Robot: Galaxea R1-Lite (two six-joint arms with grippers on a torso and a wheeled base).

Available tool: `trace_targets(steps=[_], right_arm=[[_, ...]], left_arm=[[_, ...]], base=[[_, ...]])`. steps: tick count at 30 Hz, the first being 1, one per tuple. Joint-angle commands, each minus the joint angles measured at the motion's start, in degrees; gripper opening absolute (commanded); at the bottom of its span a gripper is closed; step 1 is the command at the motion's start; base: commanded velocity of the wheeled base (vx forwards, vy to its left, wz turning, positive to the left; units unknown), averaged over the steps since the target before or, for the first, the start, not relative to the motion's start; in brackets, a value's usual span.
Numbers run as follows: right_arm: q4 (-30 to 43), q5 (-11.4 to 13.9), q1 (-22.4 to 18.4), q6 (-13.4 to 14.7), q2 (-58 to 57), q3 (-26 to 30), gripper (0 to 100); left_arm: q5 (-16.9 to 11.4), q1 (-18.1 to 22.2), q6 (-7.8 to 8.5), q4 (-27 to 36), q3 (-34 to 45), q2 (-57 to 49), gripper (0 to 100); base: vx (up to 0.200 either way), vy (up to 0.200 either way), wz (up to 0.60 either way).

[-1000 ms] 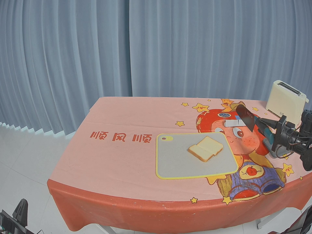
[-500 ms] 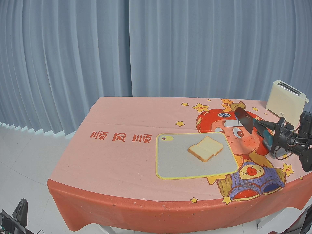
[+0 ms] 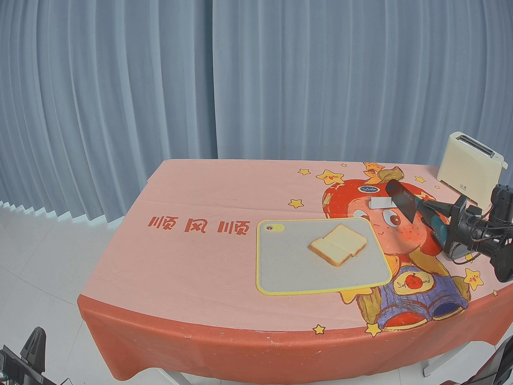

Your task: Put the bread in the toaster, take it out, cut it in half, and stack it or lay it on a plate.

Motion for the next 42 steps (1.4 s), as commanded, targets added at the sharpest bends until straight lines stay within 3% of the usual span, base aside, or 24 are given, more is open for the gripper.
trace_targets(steps=[1, 42], right_arm=[[0.1, 0.0, 0.2, 0.0, 0.4, 0.2, 0], [0.0, -0.2, 0.0, -0.6, 4.0, 0.8, 0]], left_arm=[[0.0, 0.0, -0.01, 0.0, 1.0, -0.1, 0], [0.0, 0.0, -0.01, 0.0, 1.0, -0.1, 0]], base=[[0.000, 0.000, 0.00], [0.000, 0.000, 0.00]])
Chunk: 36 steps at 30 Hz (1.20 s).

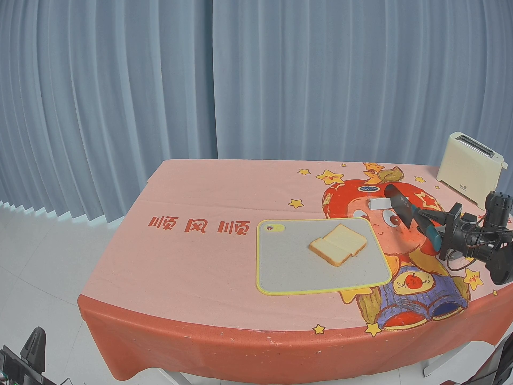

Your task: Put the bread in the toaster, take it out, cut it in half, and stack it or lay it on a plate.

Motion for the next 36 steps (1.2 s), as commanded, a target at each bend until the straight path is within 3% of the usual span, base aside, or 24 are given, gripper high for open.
trace_targets(steps=[1, 21, 22, 29, 36], right_arm=[[0.1, 0.0, 0.0, 0.0, 0.7, 0.0, 0], [0.1, 0.0, -0.1, 0.0, 2.2, -0.2, 0], [0.1, 0.0, -0.1, 0.0, 2.7, -0.3, 100], [-1.6, -0.3, -0.6, 0.0, 4.0, -0.5, 100], [-10.8, -0.3, -1.1, 0.5, 6.7, 2.2, 100]], left_arm=[[0.0, 0.0, -0.01, 0.0, 1.0, -0.1, 0], [0.0, 0.0, -0.01, 0.0, 1.0, -0.1, 0], [0.0, 0.0, -0.01, 0.0, 1.0, -0.1, 0], [0.0, 0.0, -0.01, 0.0, 1.0, -0.1, 0], [0.0, 0.0, -0.01, 0.0, 1.0, -0.1, 0]], base=[[0.000, 0.000, 0.00], [0.000, 0.000, 0.00], [0.000, 0.000, 0.00], [0.000, 0.000, 0.00], [0.000, 0.000, 0.00]])
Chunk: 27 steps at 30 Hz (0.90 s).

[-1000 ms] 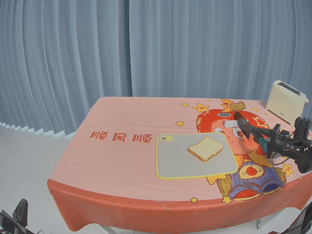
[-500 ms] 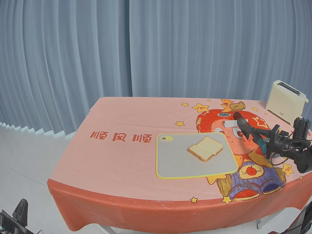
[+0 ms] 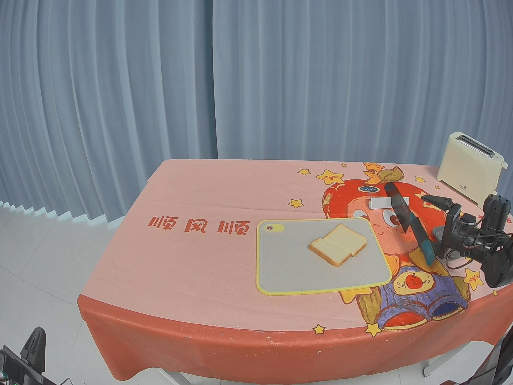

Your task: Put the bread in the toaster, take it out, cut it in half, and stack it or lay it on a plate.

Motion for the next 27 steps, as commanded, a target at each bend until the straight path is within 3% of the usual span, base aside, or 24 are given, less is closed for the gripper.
trace_targets(steps=[1, 18, 22, 27], right_arm=[[-3.2, 0.1, -0.2, 0.0, 2.4, 2.0, 100], [-5.1, -0.1, -0.9, -0.5, 0.6, 3.6, 100], [-5.1, -0.1, -0.9, -2.8, -0.7, 4.2, 100], [-5.2, -0.1, -1.0, -3.7, -2.2, 4.6, 100]], left_arm=[[0.0, 0.0, -0.01, 0.0, 1.0, -0.1, 0], [0.0, 0.0, -0.01, 0.0, 1.0, -0.1, 0], [0.0, 0.0, -0.01, 0.0, 1.0, -0.1, 0], [0.0, 0.0, -0.01, 0.0, 1.0, -0.1, 0]], base=[[0.000, 0.000, 0.00], [0.000, 0.000, 0.00], [0.000, 0.000, 0.00], [0.000, 0.000, 0.00]])
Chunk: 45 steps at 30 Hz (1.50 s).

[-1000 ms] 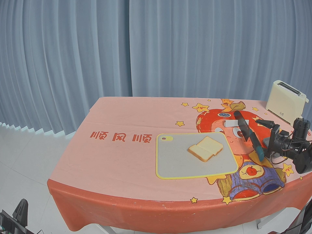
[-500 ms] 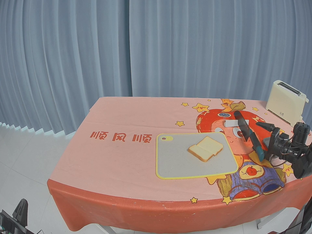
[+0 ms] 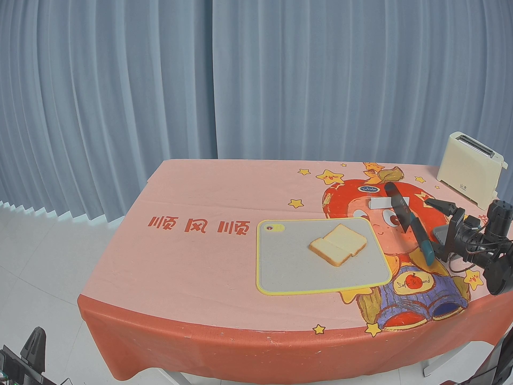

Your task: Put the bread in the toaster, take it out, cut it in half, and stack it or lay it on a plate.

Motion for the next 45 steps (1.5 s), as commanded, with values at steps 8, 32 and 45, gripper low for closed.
trace_targets(steps=[8, 32, 45], right_arm=[[-0.1, 0.2, 0.0, -0.2, -3.5, 0.4, 100], [-10.9, 0.1, 0.4, -12.6, -5.1, 8.0, 100], [-11.9, 0.1, 0.3, -13.3, -4.9, 8.5, 100]], left_arm=[[0.0, 0.0, -0.01, 0.0, 1.0, -0.1, 0], [0.0, 0.0, -0.01, 0.0, 1.0, -0.1, 0], [0.0, 0.0, -0.01, 0.0, 1.0, -0.1, 0]], base=[[0.000, 0.000, 0.00], [0.000, 0.000, 0.00], [0.000, 0.000, 0.00]])
